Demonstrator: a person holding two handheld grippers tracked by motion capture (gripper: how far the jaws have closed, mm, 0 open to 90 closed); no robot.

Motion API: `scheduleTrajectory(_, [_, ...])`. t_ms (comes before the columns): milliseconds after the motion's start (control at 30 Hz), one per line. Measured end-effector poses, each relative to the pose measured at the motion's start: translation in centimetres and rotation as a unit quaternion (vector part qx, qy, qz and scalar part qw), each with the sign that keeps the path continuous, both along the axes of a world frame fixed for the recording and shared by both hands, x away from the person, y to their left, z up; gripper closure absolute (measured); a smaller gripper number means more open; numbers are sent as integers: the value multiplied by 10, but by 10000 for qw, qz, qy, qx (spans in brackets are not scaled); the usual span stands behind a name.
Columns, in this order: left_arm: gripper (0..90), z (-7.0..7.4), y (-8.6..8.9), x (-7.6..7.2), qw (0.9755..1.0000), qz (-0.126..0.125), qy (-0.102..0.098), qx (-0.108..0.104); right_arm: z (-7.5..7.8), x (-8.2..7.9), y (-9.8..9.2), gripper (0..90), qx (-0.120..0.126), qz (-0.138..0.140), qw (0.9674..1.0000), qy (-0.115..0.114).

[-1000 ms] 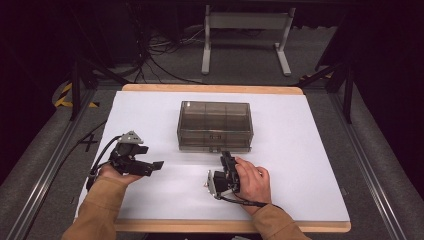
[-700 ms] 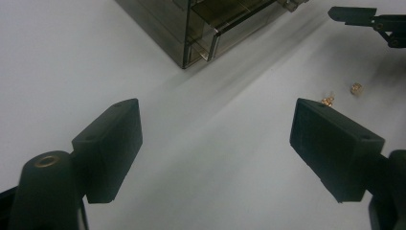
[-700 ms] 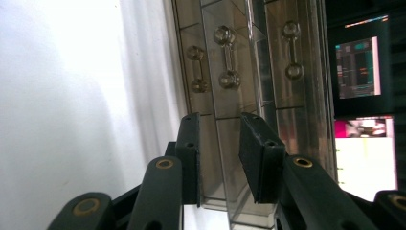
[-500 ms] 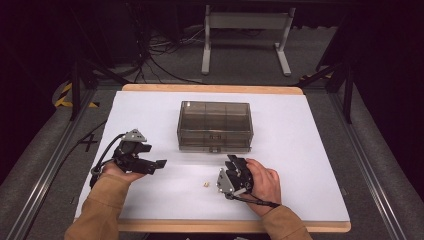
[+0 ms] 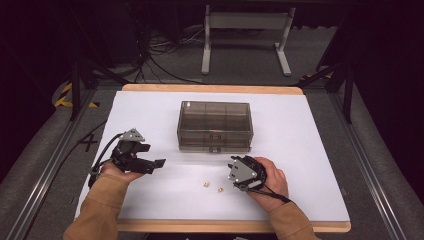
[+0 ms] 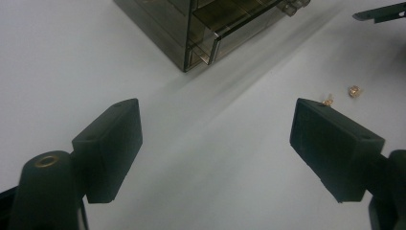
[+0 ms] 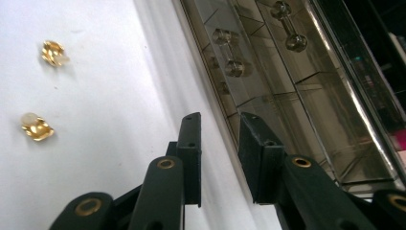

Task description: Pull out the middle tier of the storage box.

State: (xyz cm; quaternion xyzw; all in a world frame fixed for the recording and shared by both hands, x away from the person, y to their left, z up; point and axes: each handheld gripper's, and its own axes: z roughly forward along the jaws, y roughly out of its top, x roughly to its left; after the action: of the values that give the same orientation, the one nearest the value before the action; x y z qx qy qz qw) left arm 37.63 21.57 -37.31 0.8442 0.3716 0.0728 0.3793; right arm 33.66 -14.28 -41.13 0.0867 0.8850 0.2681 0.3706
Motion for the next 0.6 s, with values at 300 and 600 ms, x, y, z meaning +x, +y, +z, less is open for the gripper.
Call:
scheduleTrajectory(300, [188, 0, 2, -1, 10000, 32, -1, 6, 6, 8, -16, 723, 657, 173, 9956, 653])
scheduleTrajectory(600, [189, 0, 4, -3, 10000, 45, 5, 4, 12, 13, -29, 744, 993, 297, 9891, 1043])
